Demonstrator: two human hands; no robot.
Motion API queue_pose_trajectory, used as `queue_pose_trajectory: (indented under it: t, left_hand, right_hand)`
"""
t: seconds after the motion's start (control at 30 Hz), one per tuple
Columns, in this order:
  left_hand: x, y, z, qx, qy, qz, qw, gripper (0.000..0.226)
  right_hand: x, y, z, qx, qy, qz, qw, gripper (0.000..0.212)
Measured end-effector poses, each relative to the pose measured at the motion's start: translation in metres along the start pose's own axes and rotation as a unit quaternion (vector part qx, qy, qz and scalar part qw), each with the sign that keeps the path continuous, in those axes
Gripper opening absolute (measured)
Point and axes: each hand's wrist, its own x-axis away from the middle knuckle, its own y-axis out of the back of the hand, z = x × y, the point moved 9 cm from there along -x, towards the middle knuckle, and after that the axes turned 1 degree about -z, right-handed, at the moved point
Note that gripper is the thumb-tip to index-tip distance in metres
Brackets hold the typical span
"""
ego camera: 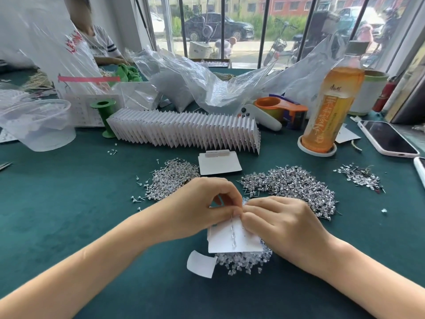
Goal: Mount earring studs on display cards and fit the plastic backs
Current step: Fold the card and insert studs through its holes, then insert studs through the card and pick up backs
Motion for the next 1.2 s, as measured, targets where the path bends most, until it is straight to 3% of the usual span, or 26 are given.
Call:
queue_pose_trajectory:
  t: [0.2,0.33,0.53,0.6,0.8,1.2]
  left_hand:
    - [-0.003,-0.003,0.003,0.02,0.021,0.043,0.999,0.003]
    - [-0.006,-0.004,0.006,0.028,0.038,0.071,0.996,0.003]
    - [-0.013,-0.006,0.008,0.037,0.056,0.115,0.991,0.003]
    - [-0.015,-0.005,0.007,0.056,0.055,0.111,0.991,0.004]
    - [-0.009,0.002,0.015,0.155,0.067,0.045,0.985,0.003]
    - [-0.01,0.002,0.007,0.03,0.028,0.029,0.999,0.004]
  right_hand:
    - [-0.001,0.004,0.0,-0.007,-0.009,-0.017,1.0,0.032]
    - [-0.001,0.006,-0.002,-0.03,-0.029,-0.024,0.999,0.046]
    - [-0.002,0.006,0.0,-0.034,-0.021,-0.022,0.999,0.033]
    - [-0.002,0.008,0.001,-0.019,-0.016,-0.025,0.999,0.022]
    - [-0.003,0.007,-0.005,0.008,-0.031,-0.031,0.999,0.02]
    - [-0.003,0.006,-0.002,0.009,-0.024,-0.015,1.0,0.025]
